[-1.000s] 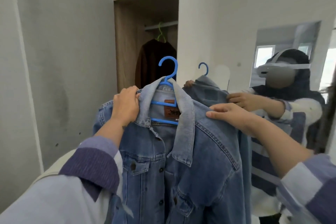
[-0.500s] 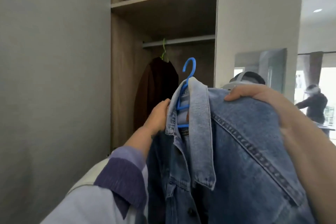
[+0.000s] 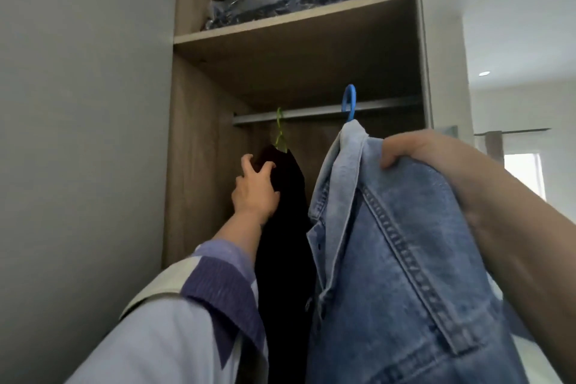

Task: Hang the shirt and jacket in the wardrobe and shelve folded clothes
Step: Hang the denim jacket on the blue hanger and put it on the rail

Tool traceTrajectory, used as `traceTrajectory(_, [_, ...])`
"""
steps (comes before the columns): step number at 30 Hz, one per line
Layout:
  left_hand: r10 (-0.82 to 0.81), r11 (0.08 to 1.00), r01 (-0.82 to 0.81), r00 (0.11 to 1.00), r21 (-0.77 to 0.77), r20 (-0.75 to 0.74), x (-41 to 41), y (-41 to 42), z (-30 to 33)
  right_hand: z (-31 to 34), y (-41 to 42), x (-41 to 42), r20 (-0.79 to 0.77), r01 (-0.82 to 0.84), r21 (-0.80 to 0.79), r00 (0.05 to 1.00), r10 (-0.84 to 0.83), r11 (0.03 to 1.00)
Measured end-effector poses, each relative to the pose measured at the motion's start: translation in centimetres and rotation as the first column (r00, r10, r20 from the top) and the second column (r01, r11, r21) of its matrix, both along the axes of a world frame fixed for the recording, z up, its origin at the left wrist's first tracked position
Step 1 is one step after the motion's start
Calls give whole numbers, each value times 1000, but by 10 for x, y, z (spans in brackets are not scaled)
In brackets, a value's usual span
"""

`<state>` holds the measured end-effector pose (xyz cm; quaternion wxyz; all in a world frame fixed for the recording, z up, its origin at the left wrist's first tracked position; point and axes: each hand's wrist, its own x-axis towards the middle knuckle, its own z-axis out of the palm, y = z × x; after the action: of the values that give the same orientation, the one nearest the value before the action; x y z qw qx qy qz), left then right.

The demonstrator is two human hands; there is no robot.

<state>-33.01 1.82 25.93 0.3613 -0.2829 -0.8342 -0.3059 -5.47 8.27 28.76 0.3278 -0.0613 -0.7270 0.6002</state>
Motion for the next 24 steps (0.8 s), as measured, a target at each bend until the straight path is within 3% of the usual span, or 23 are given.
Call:
traceTrajectory(3, [29,999,-29,1000,-13,-3,-19,0,5,19,6,-41,-58,105,38,993,-103,994])
traceTrajectory(13, [89,991,-111,967,-80,-238,-40,0,-4,65,54,-174,-91,252,33,964,-248,967])
traceTrajectory(18, [95,993,-111,956,-41,-278,-46,-3,-12,34,87,-218,-67,383,73,923,-379,921])
traceTrajectory(24, [102,990,-126,953,-65,-286,-48,2,-18,18,102,-229,-75,395,123,918,-389,910])
